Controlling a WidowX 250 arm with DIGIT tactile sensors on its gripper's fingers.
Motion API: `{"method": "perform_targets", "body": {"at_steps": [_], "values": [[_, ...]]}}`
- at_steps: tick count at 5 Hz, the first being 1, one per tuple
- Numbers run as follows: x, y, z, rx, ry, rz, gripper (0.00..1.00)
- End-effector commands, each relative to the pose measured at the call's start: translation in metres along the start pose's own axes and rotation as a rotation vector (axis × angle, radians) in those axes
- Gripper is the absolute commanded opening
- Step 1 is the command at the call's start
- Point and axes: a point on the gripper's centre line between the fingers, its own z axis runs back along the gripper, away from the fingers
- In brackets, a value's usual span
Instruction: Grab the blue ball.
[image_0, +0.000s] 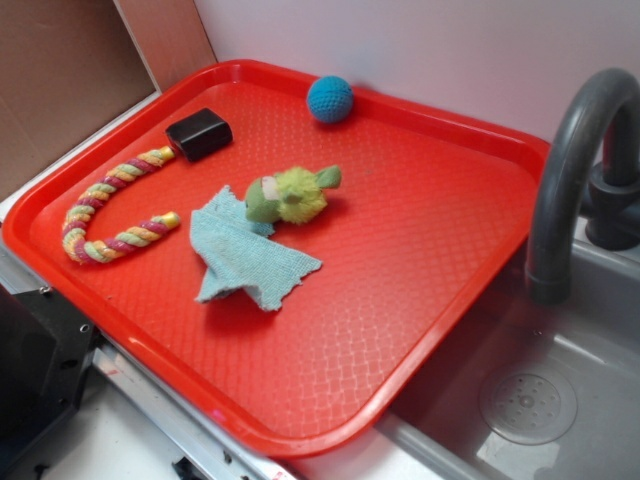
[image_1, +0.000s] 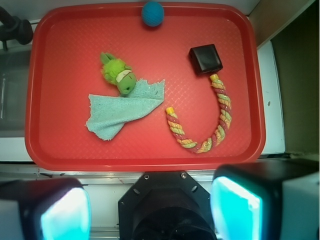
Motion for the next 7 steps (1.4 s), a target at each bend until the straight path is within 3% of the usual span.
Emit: {"method": "perform_targets", "body": {"at_steps": [1,2,3,4,6,7], "values": [[0.0,0.0,0.0,0.0,0.0,0.0,1.0],[0.025,0.003,-0.016,0.004,-0.034,0.114,1.0],[0.046,0.005,-0.04,0.045,-0.055,0.205,1.0],[0.057,-0.003,-0.058,0.07,-0.13,0.267,1.0],[0.082,-0.013,-0.093,0.029,-0.297,0.201,1.0],[0.109,-0.005,-0.11,0.087,-0.345,0.225,1.0]]}}
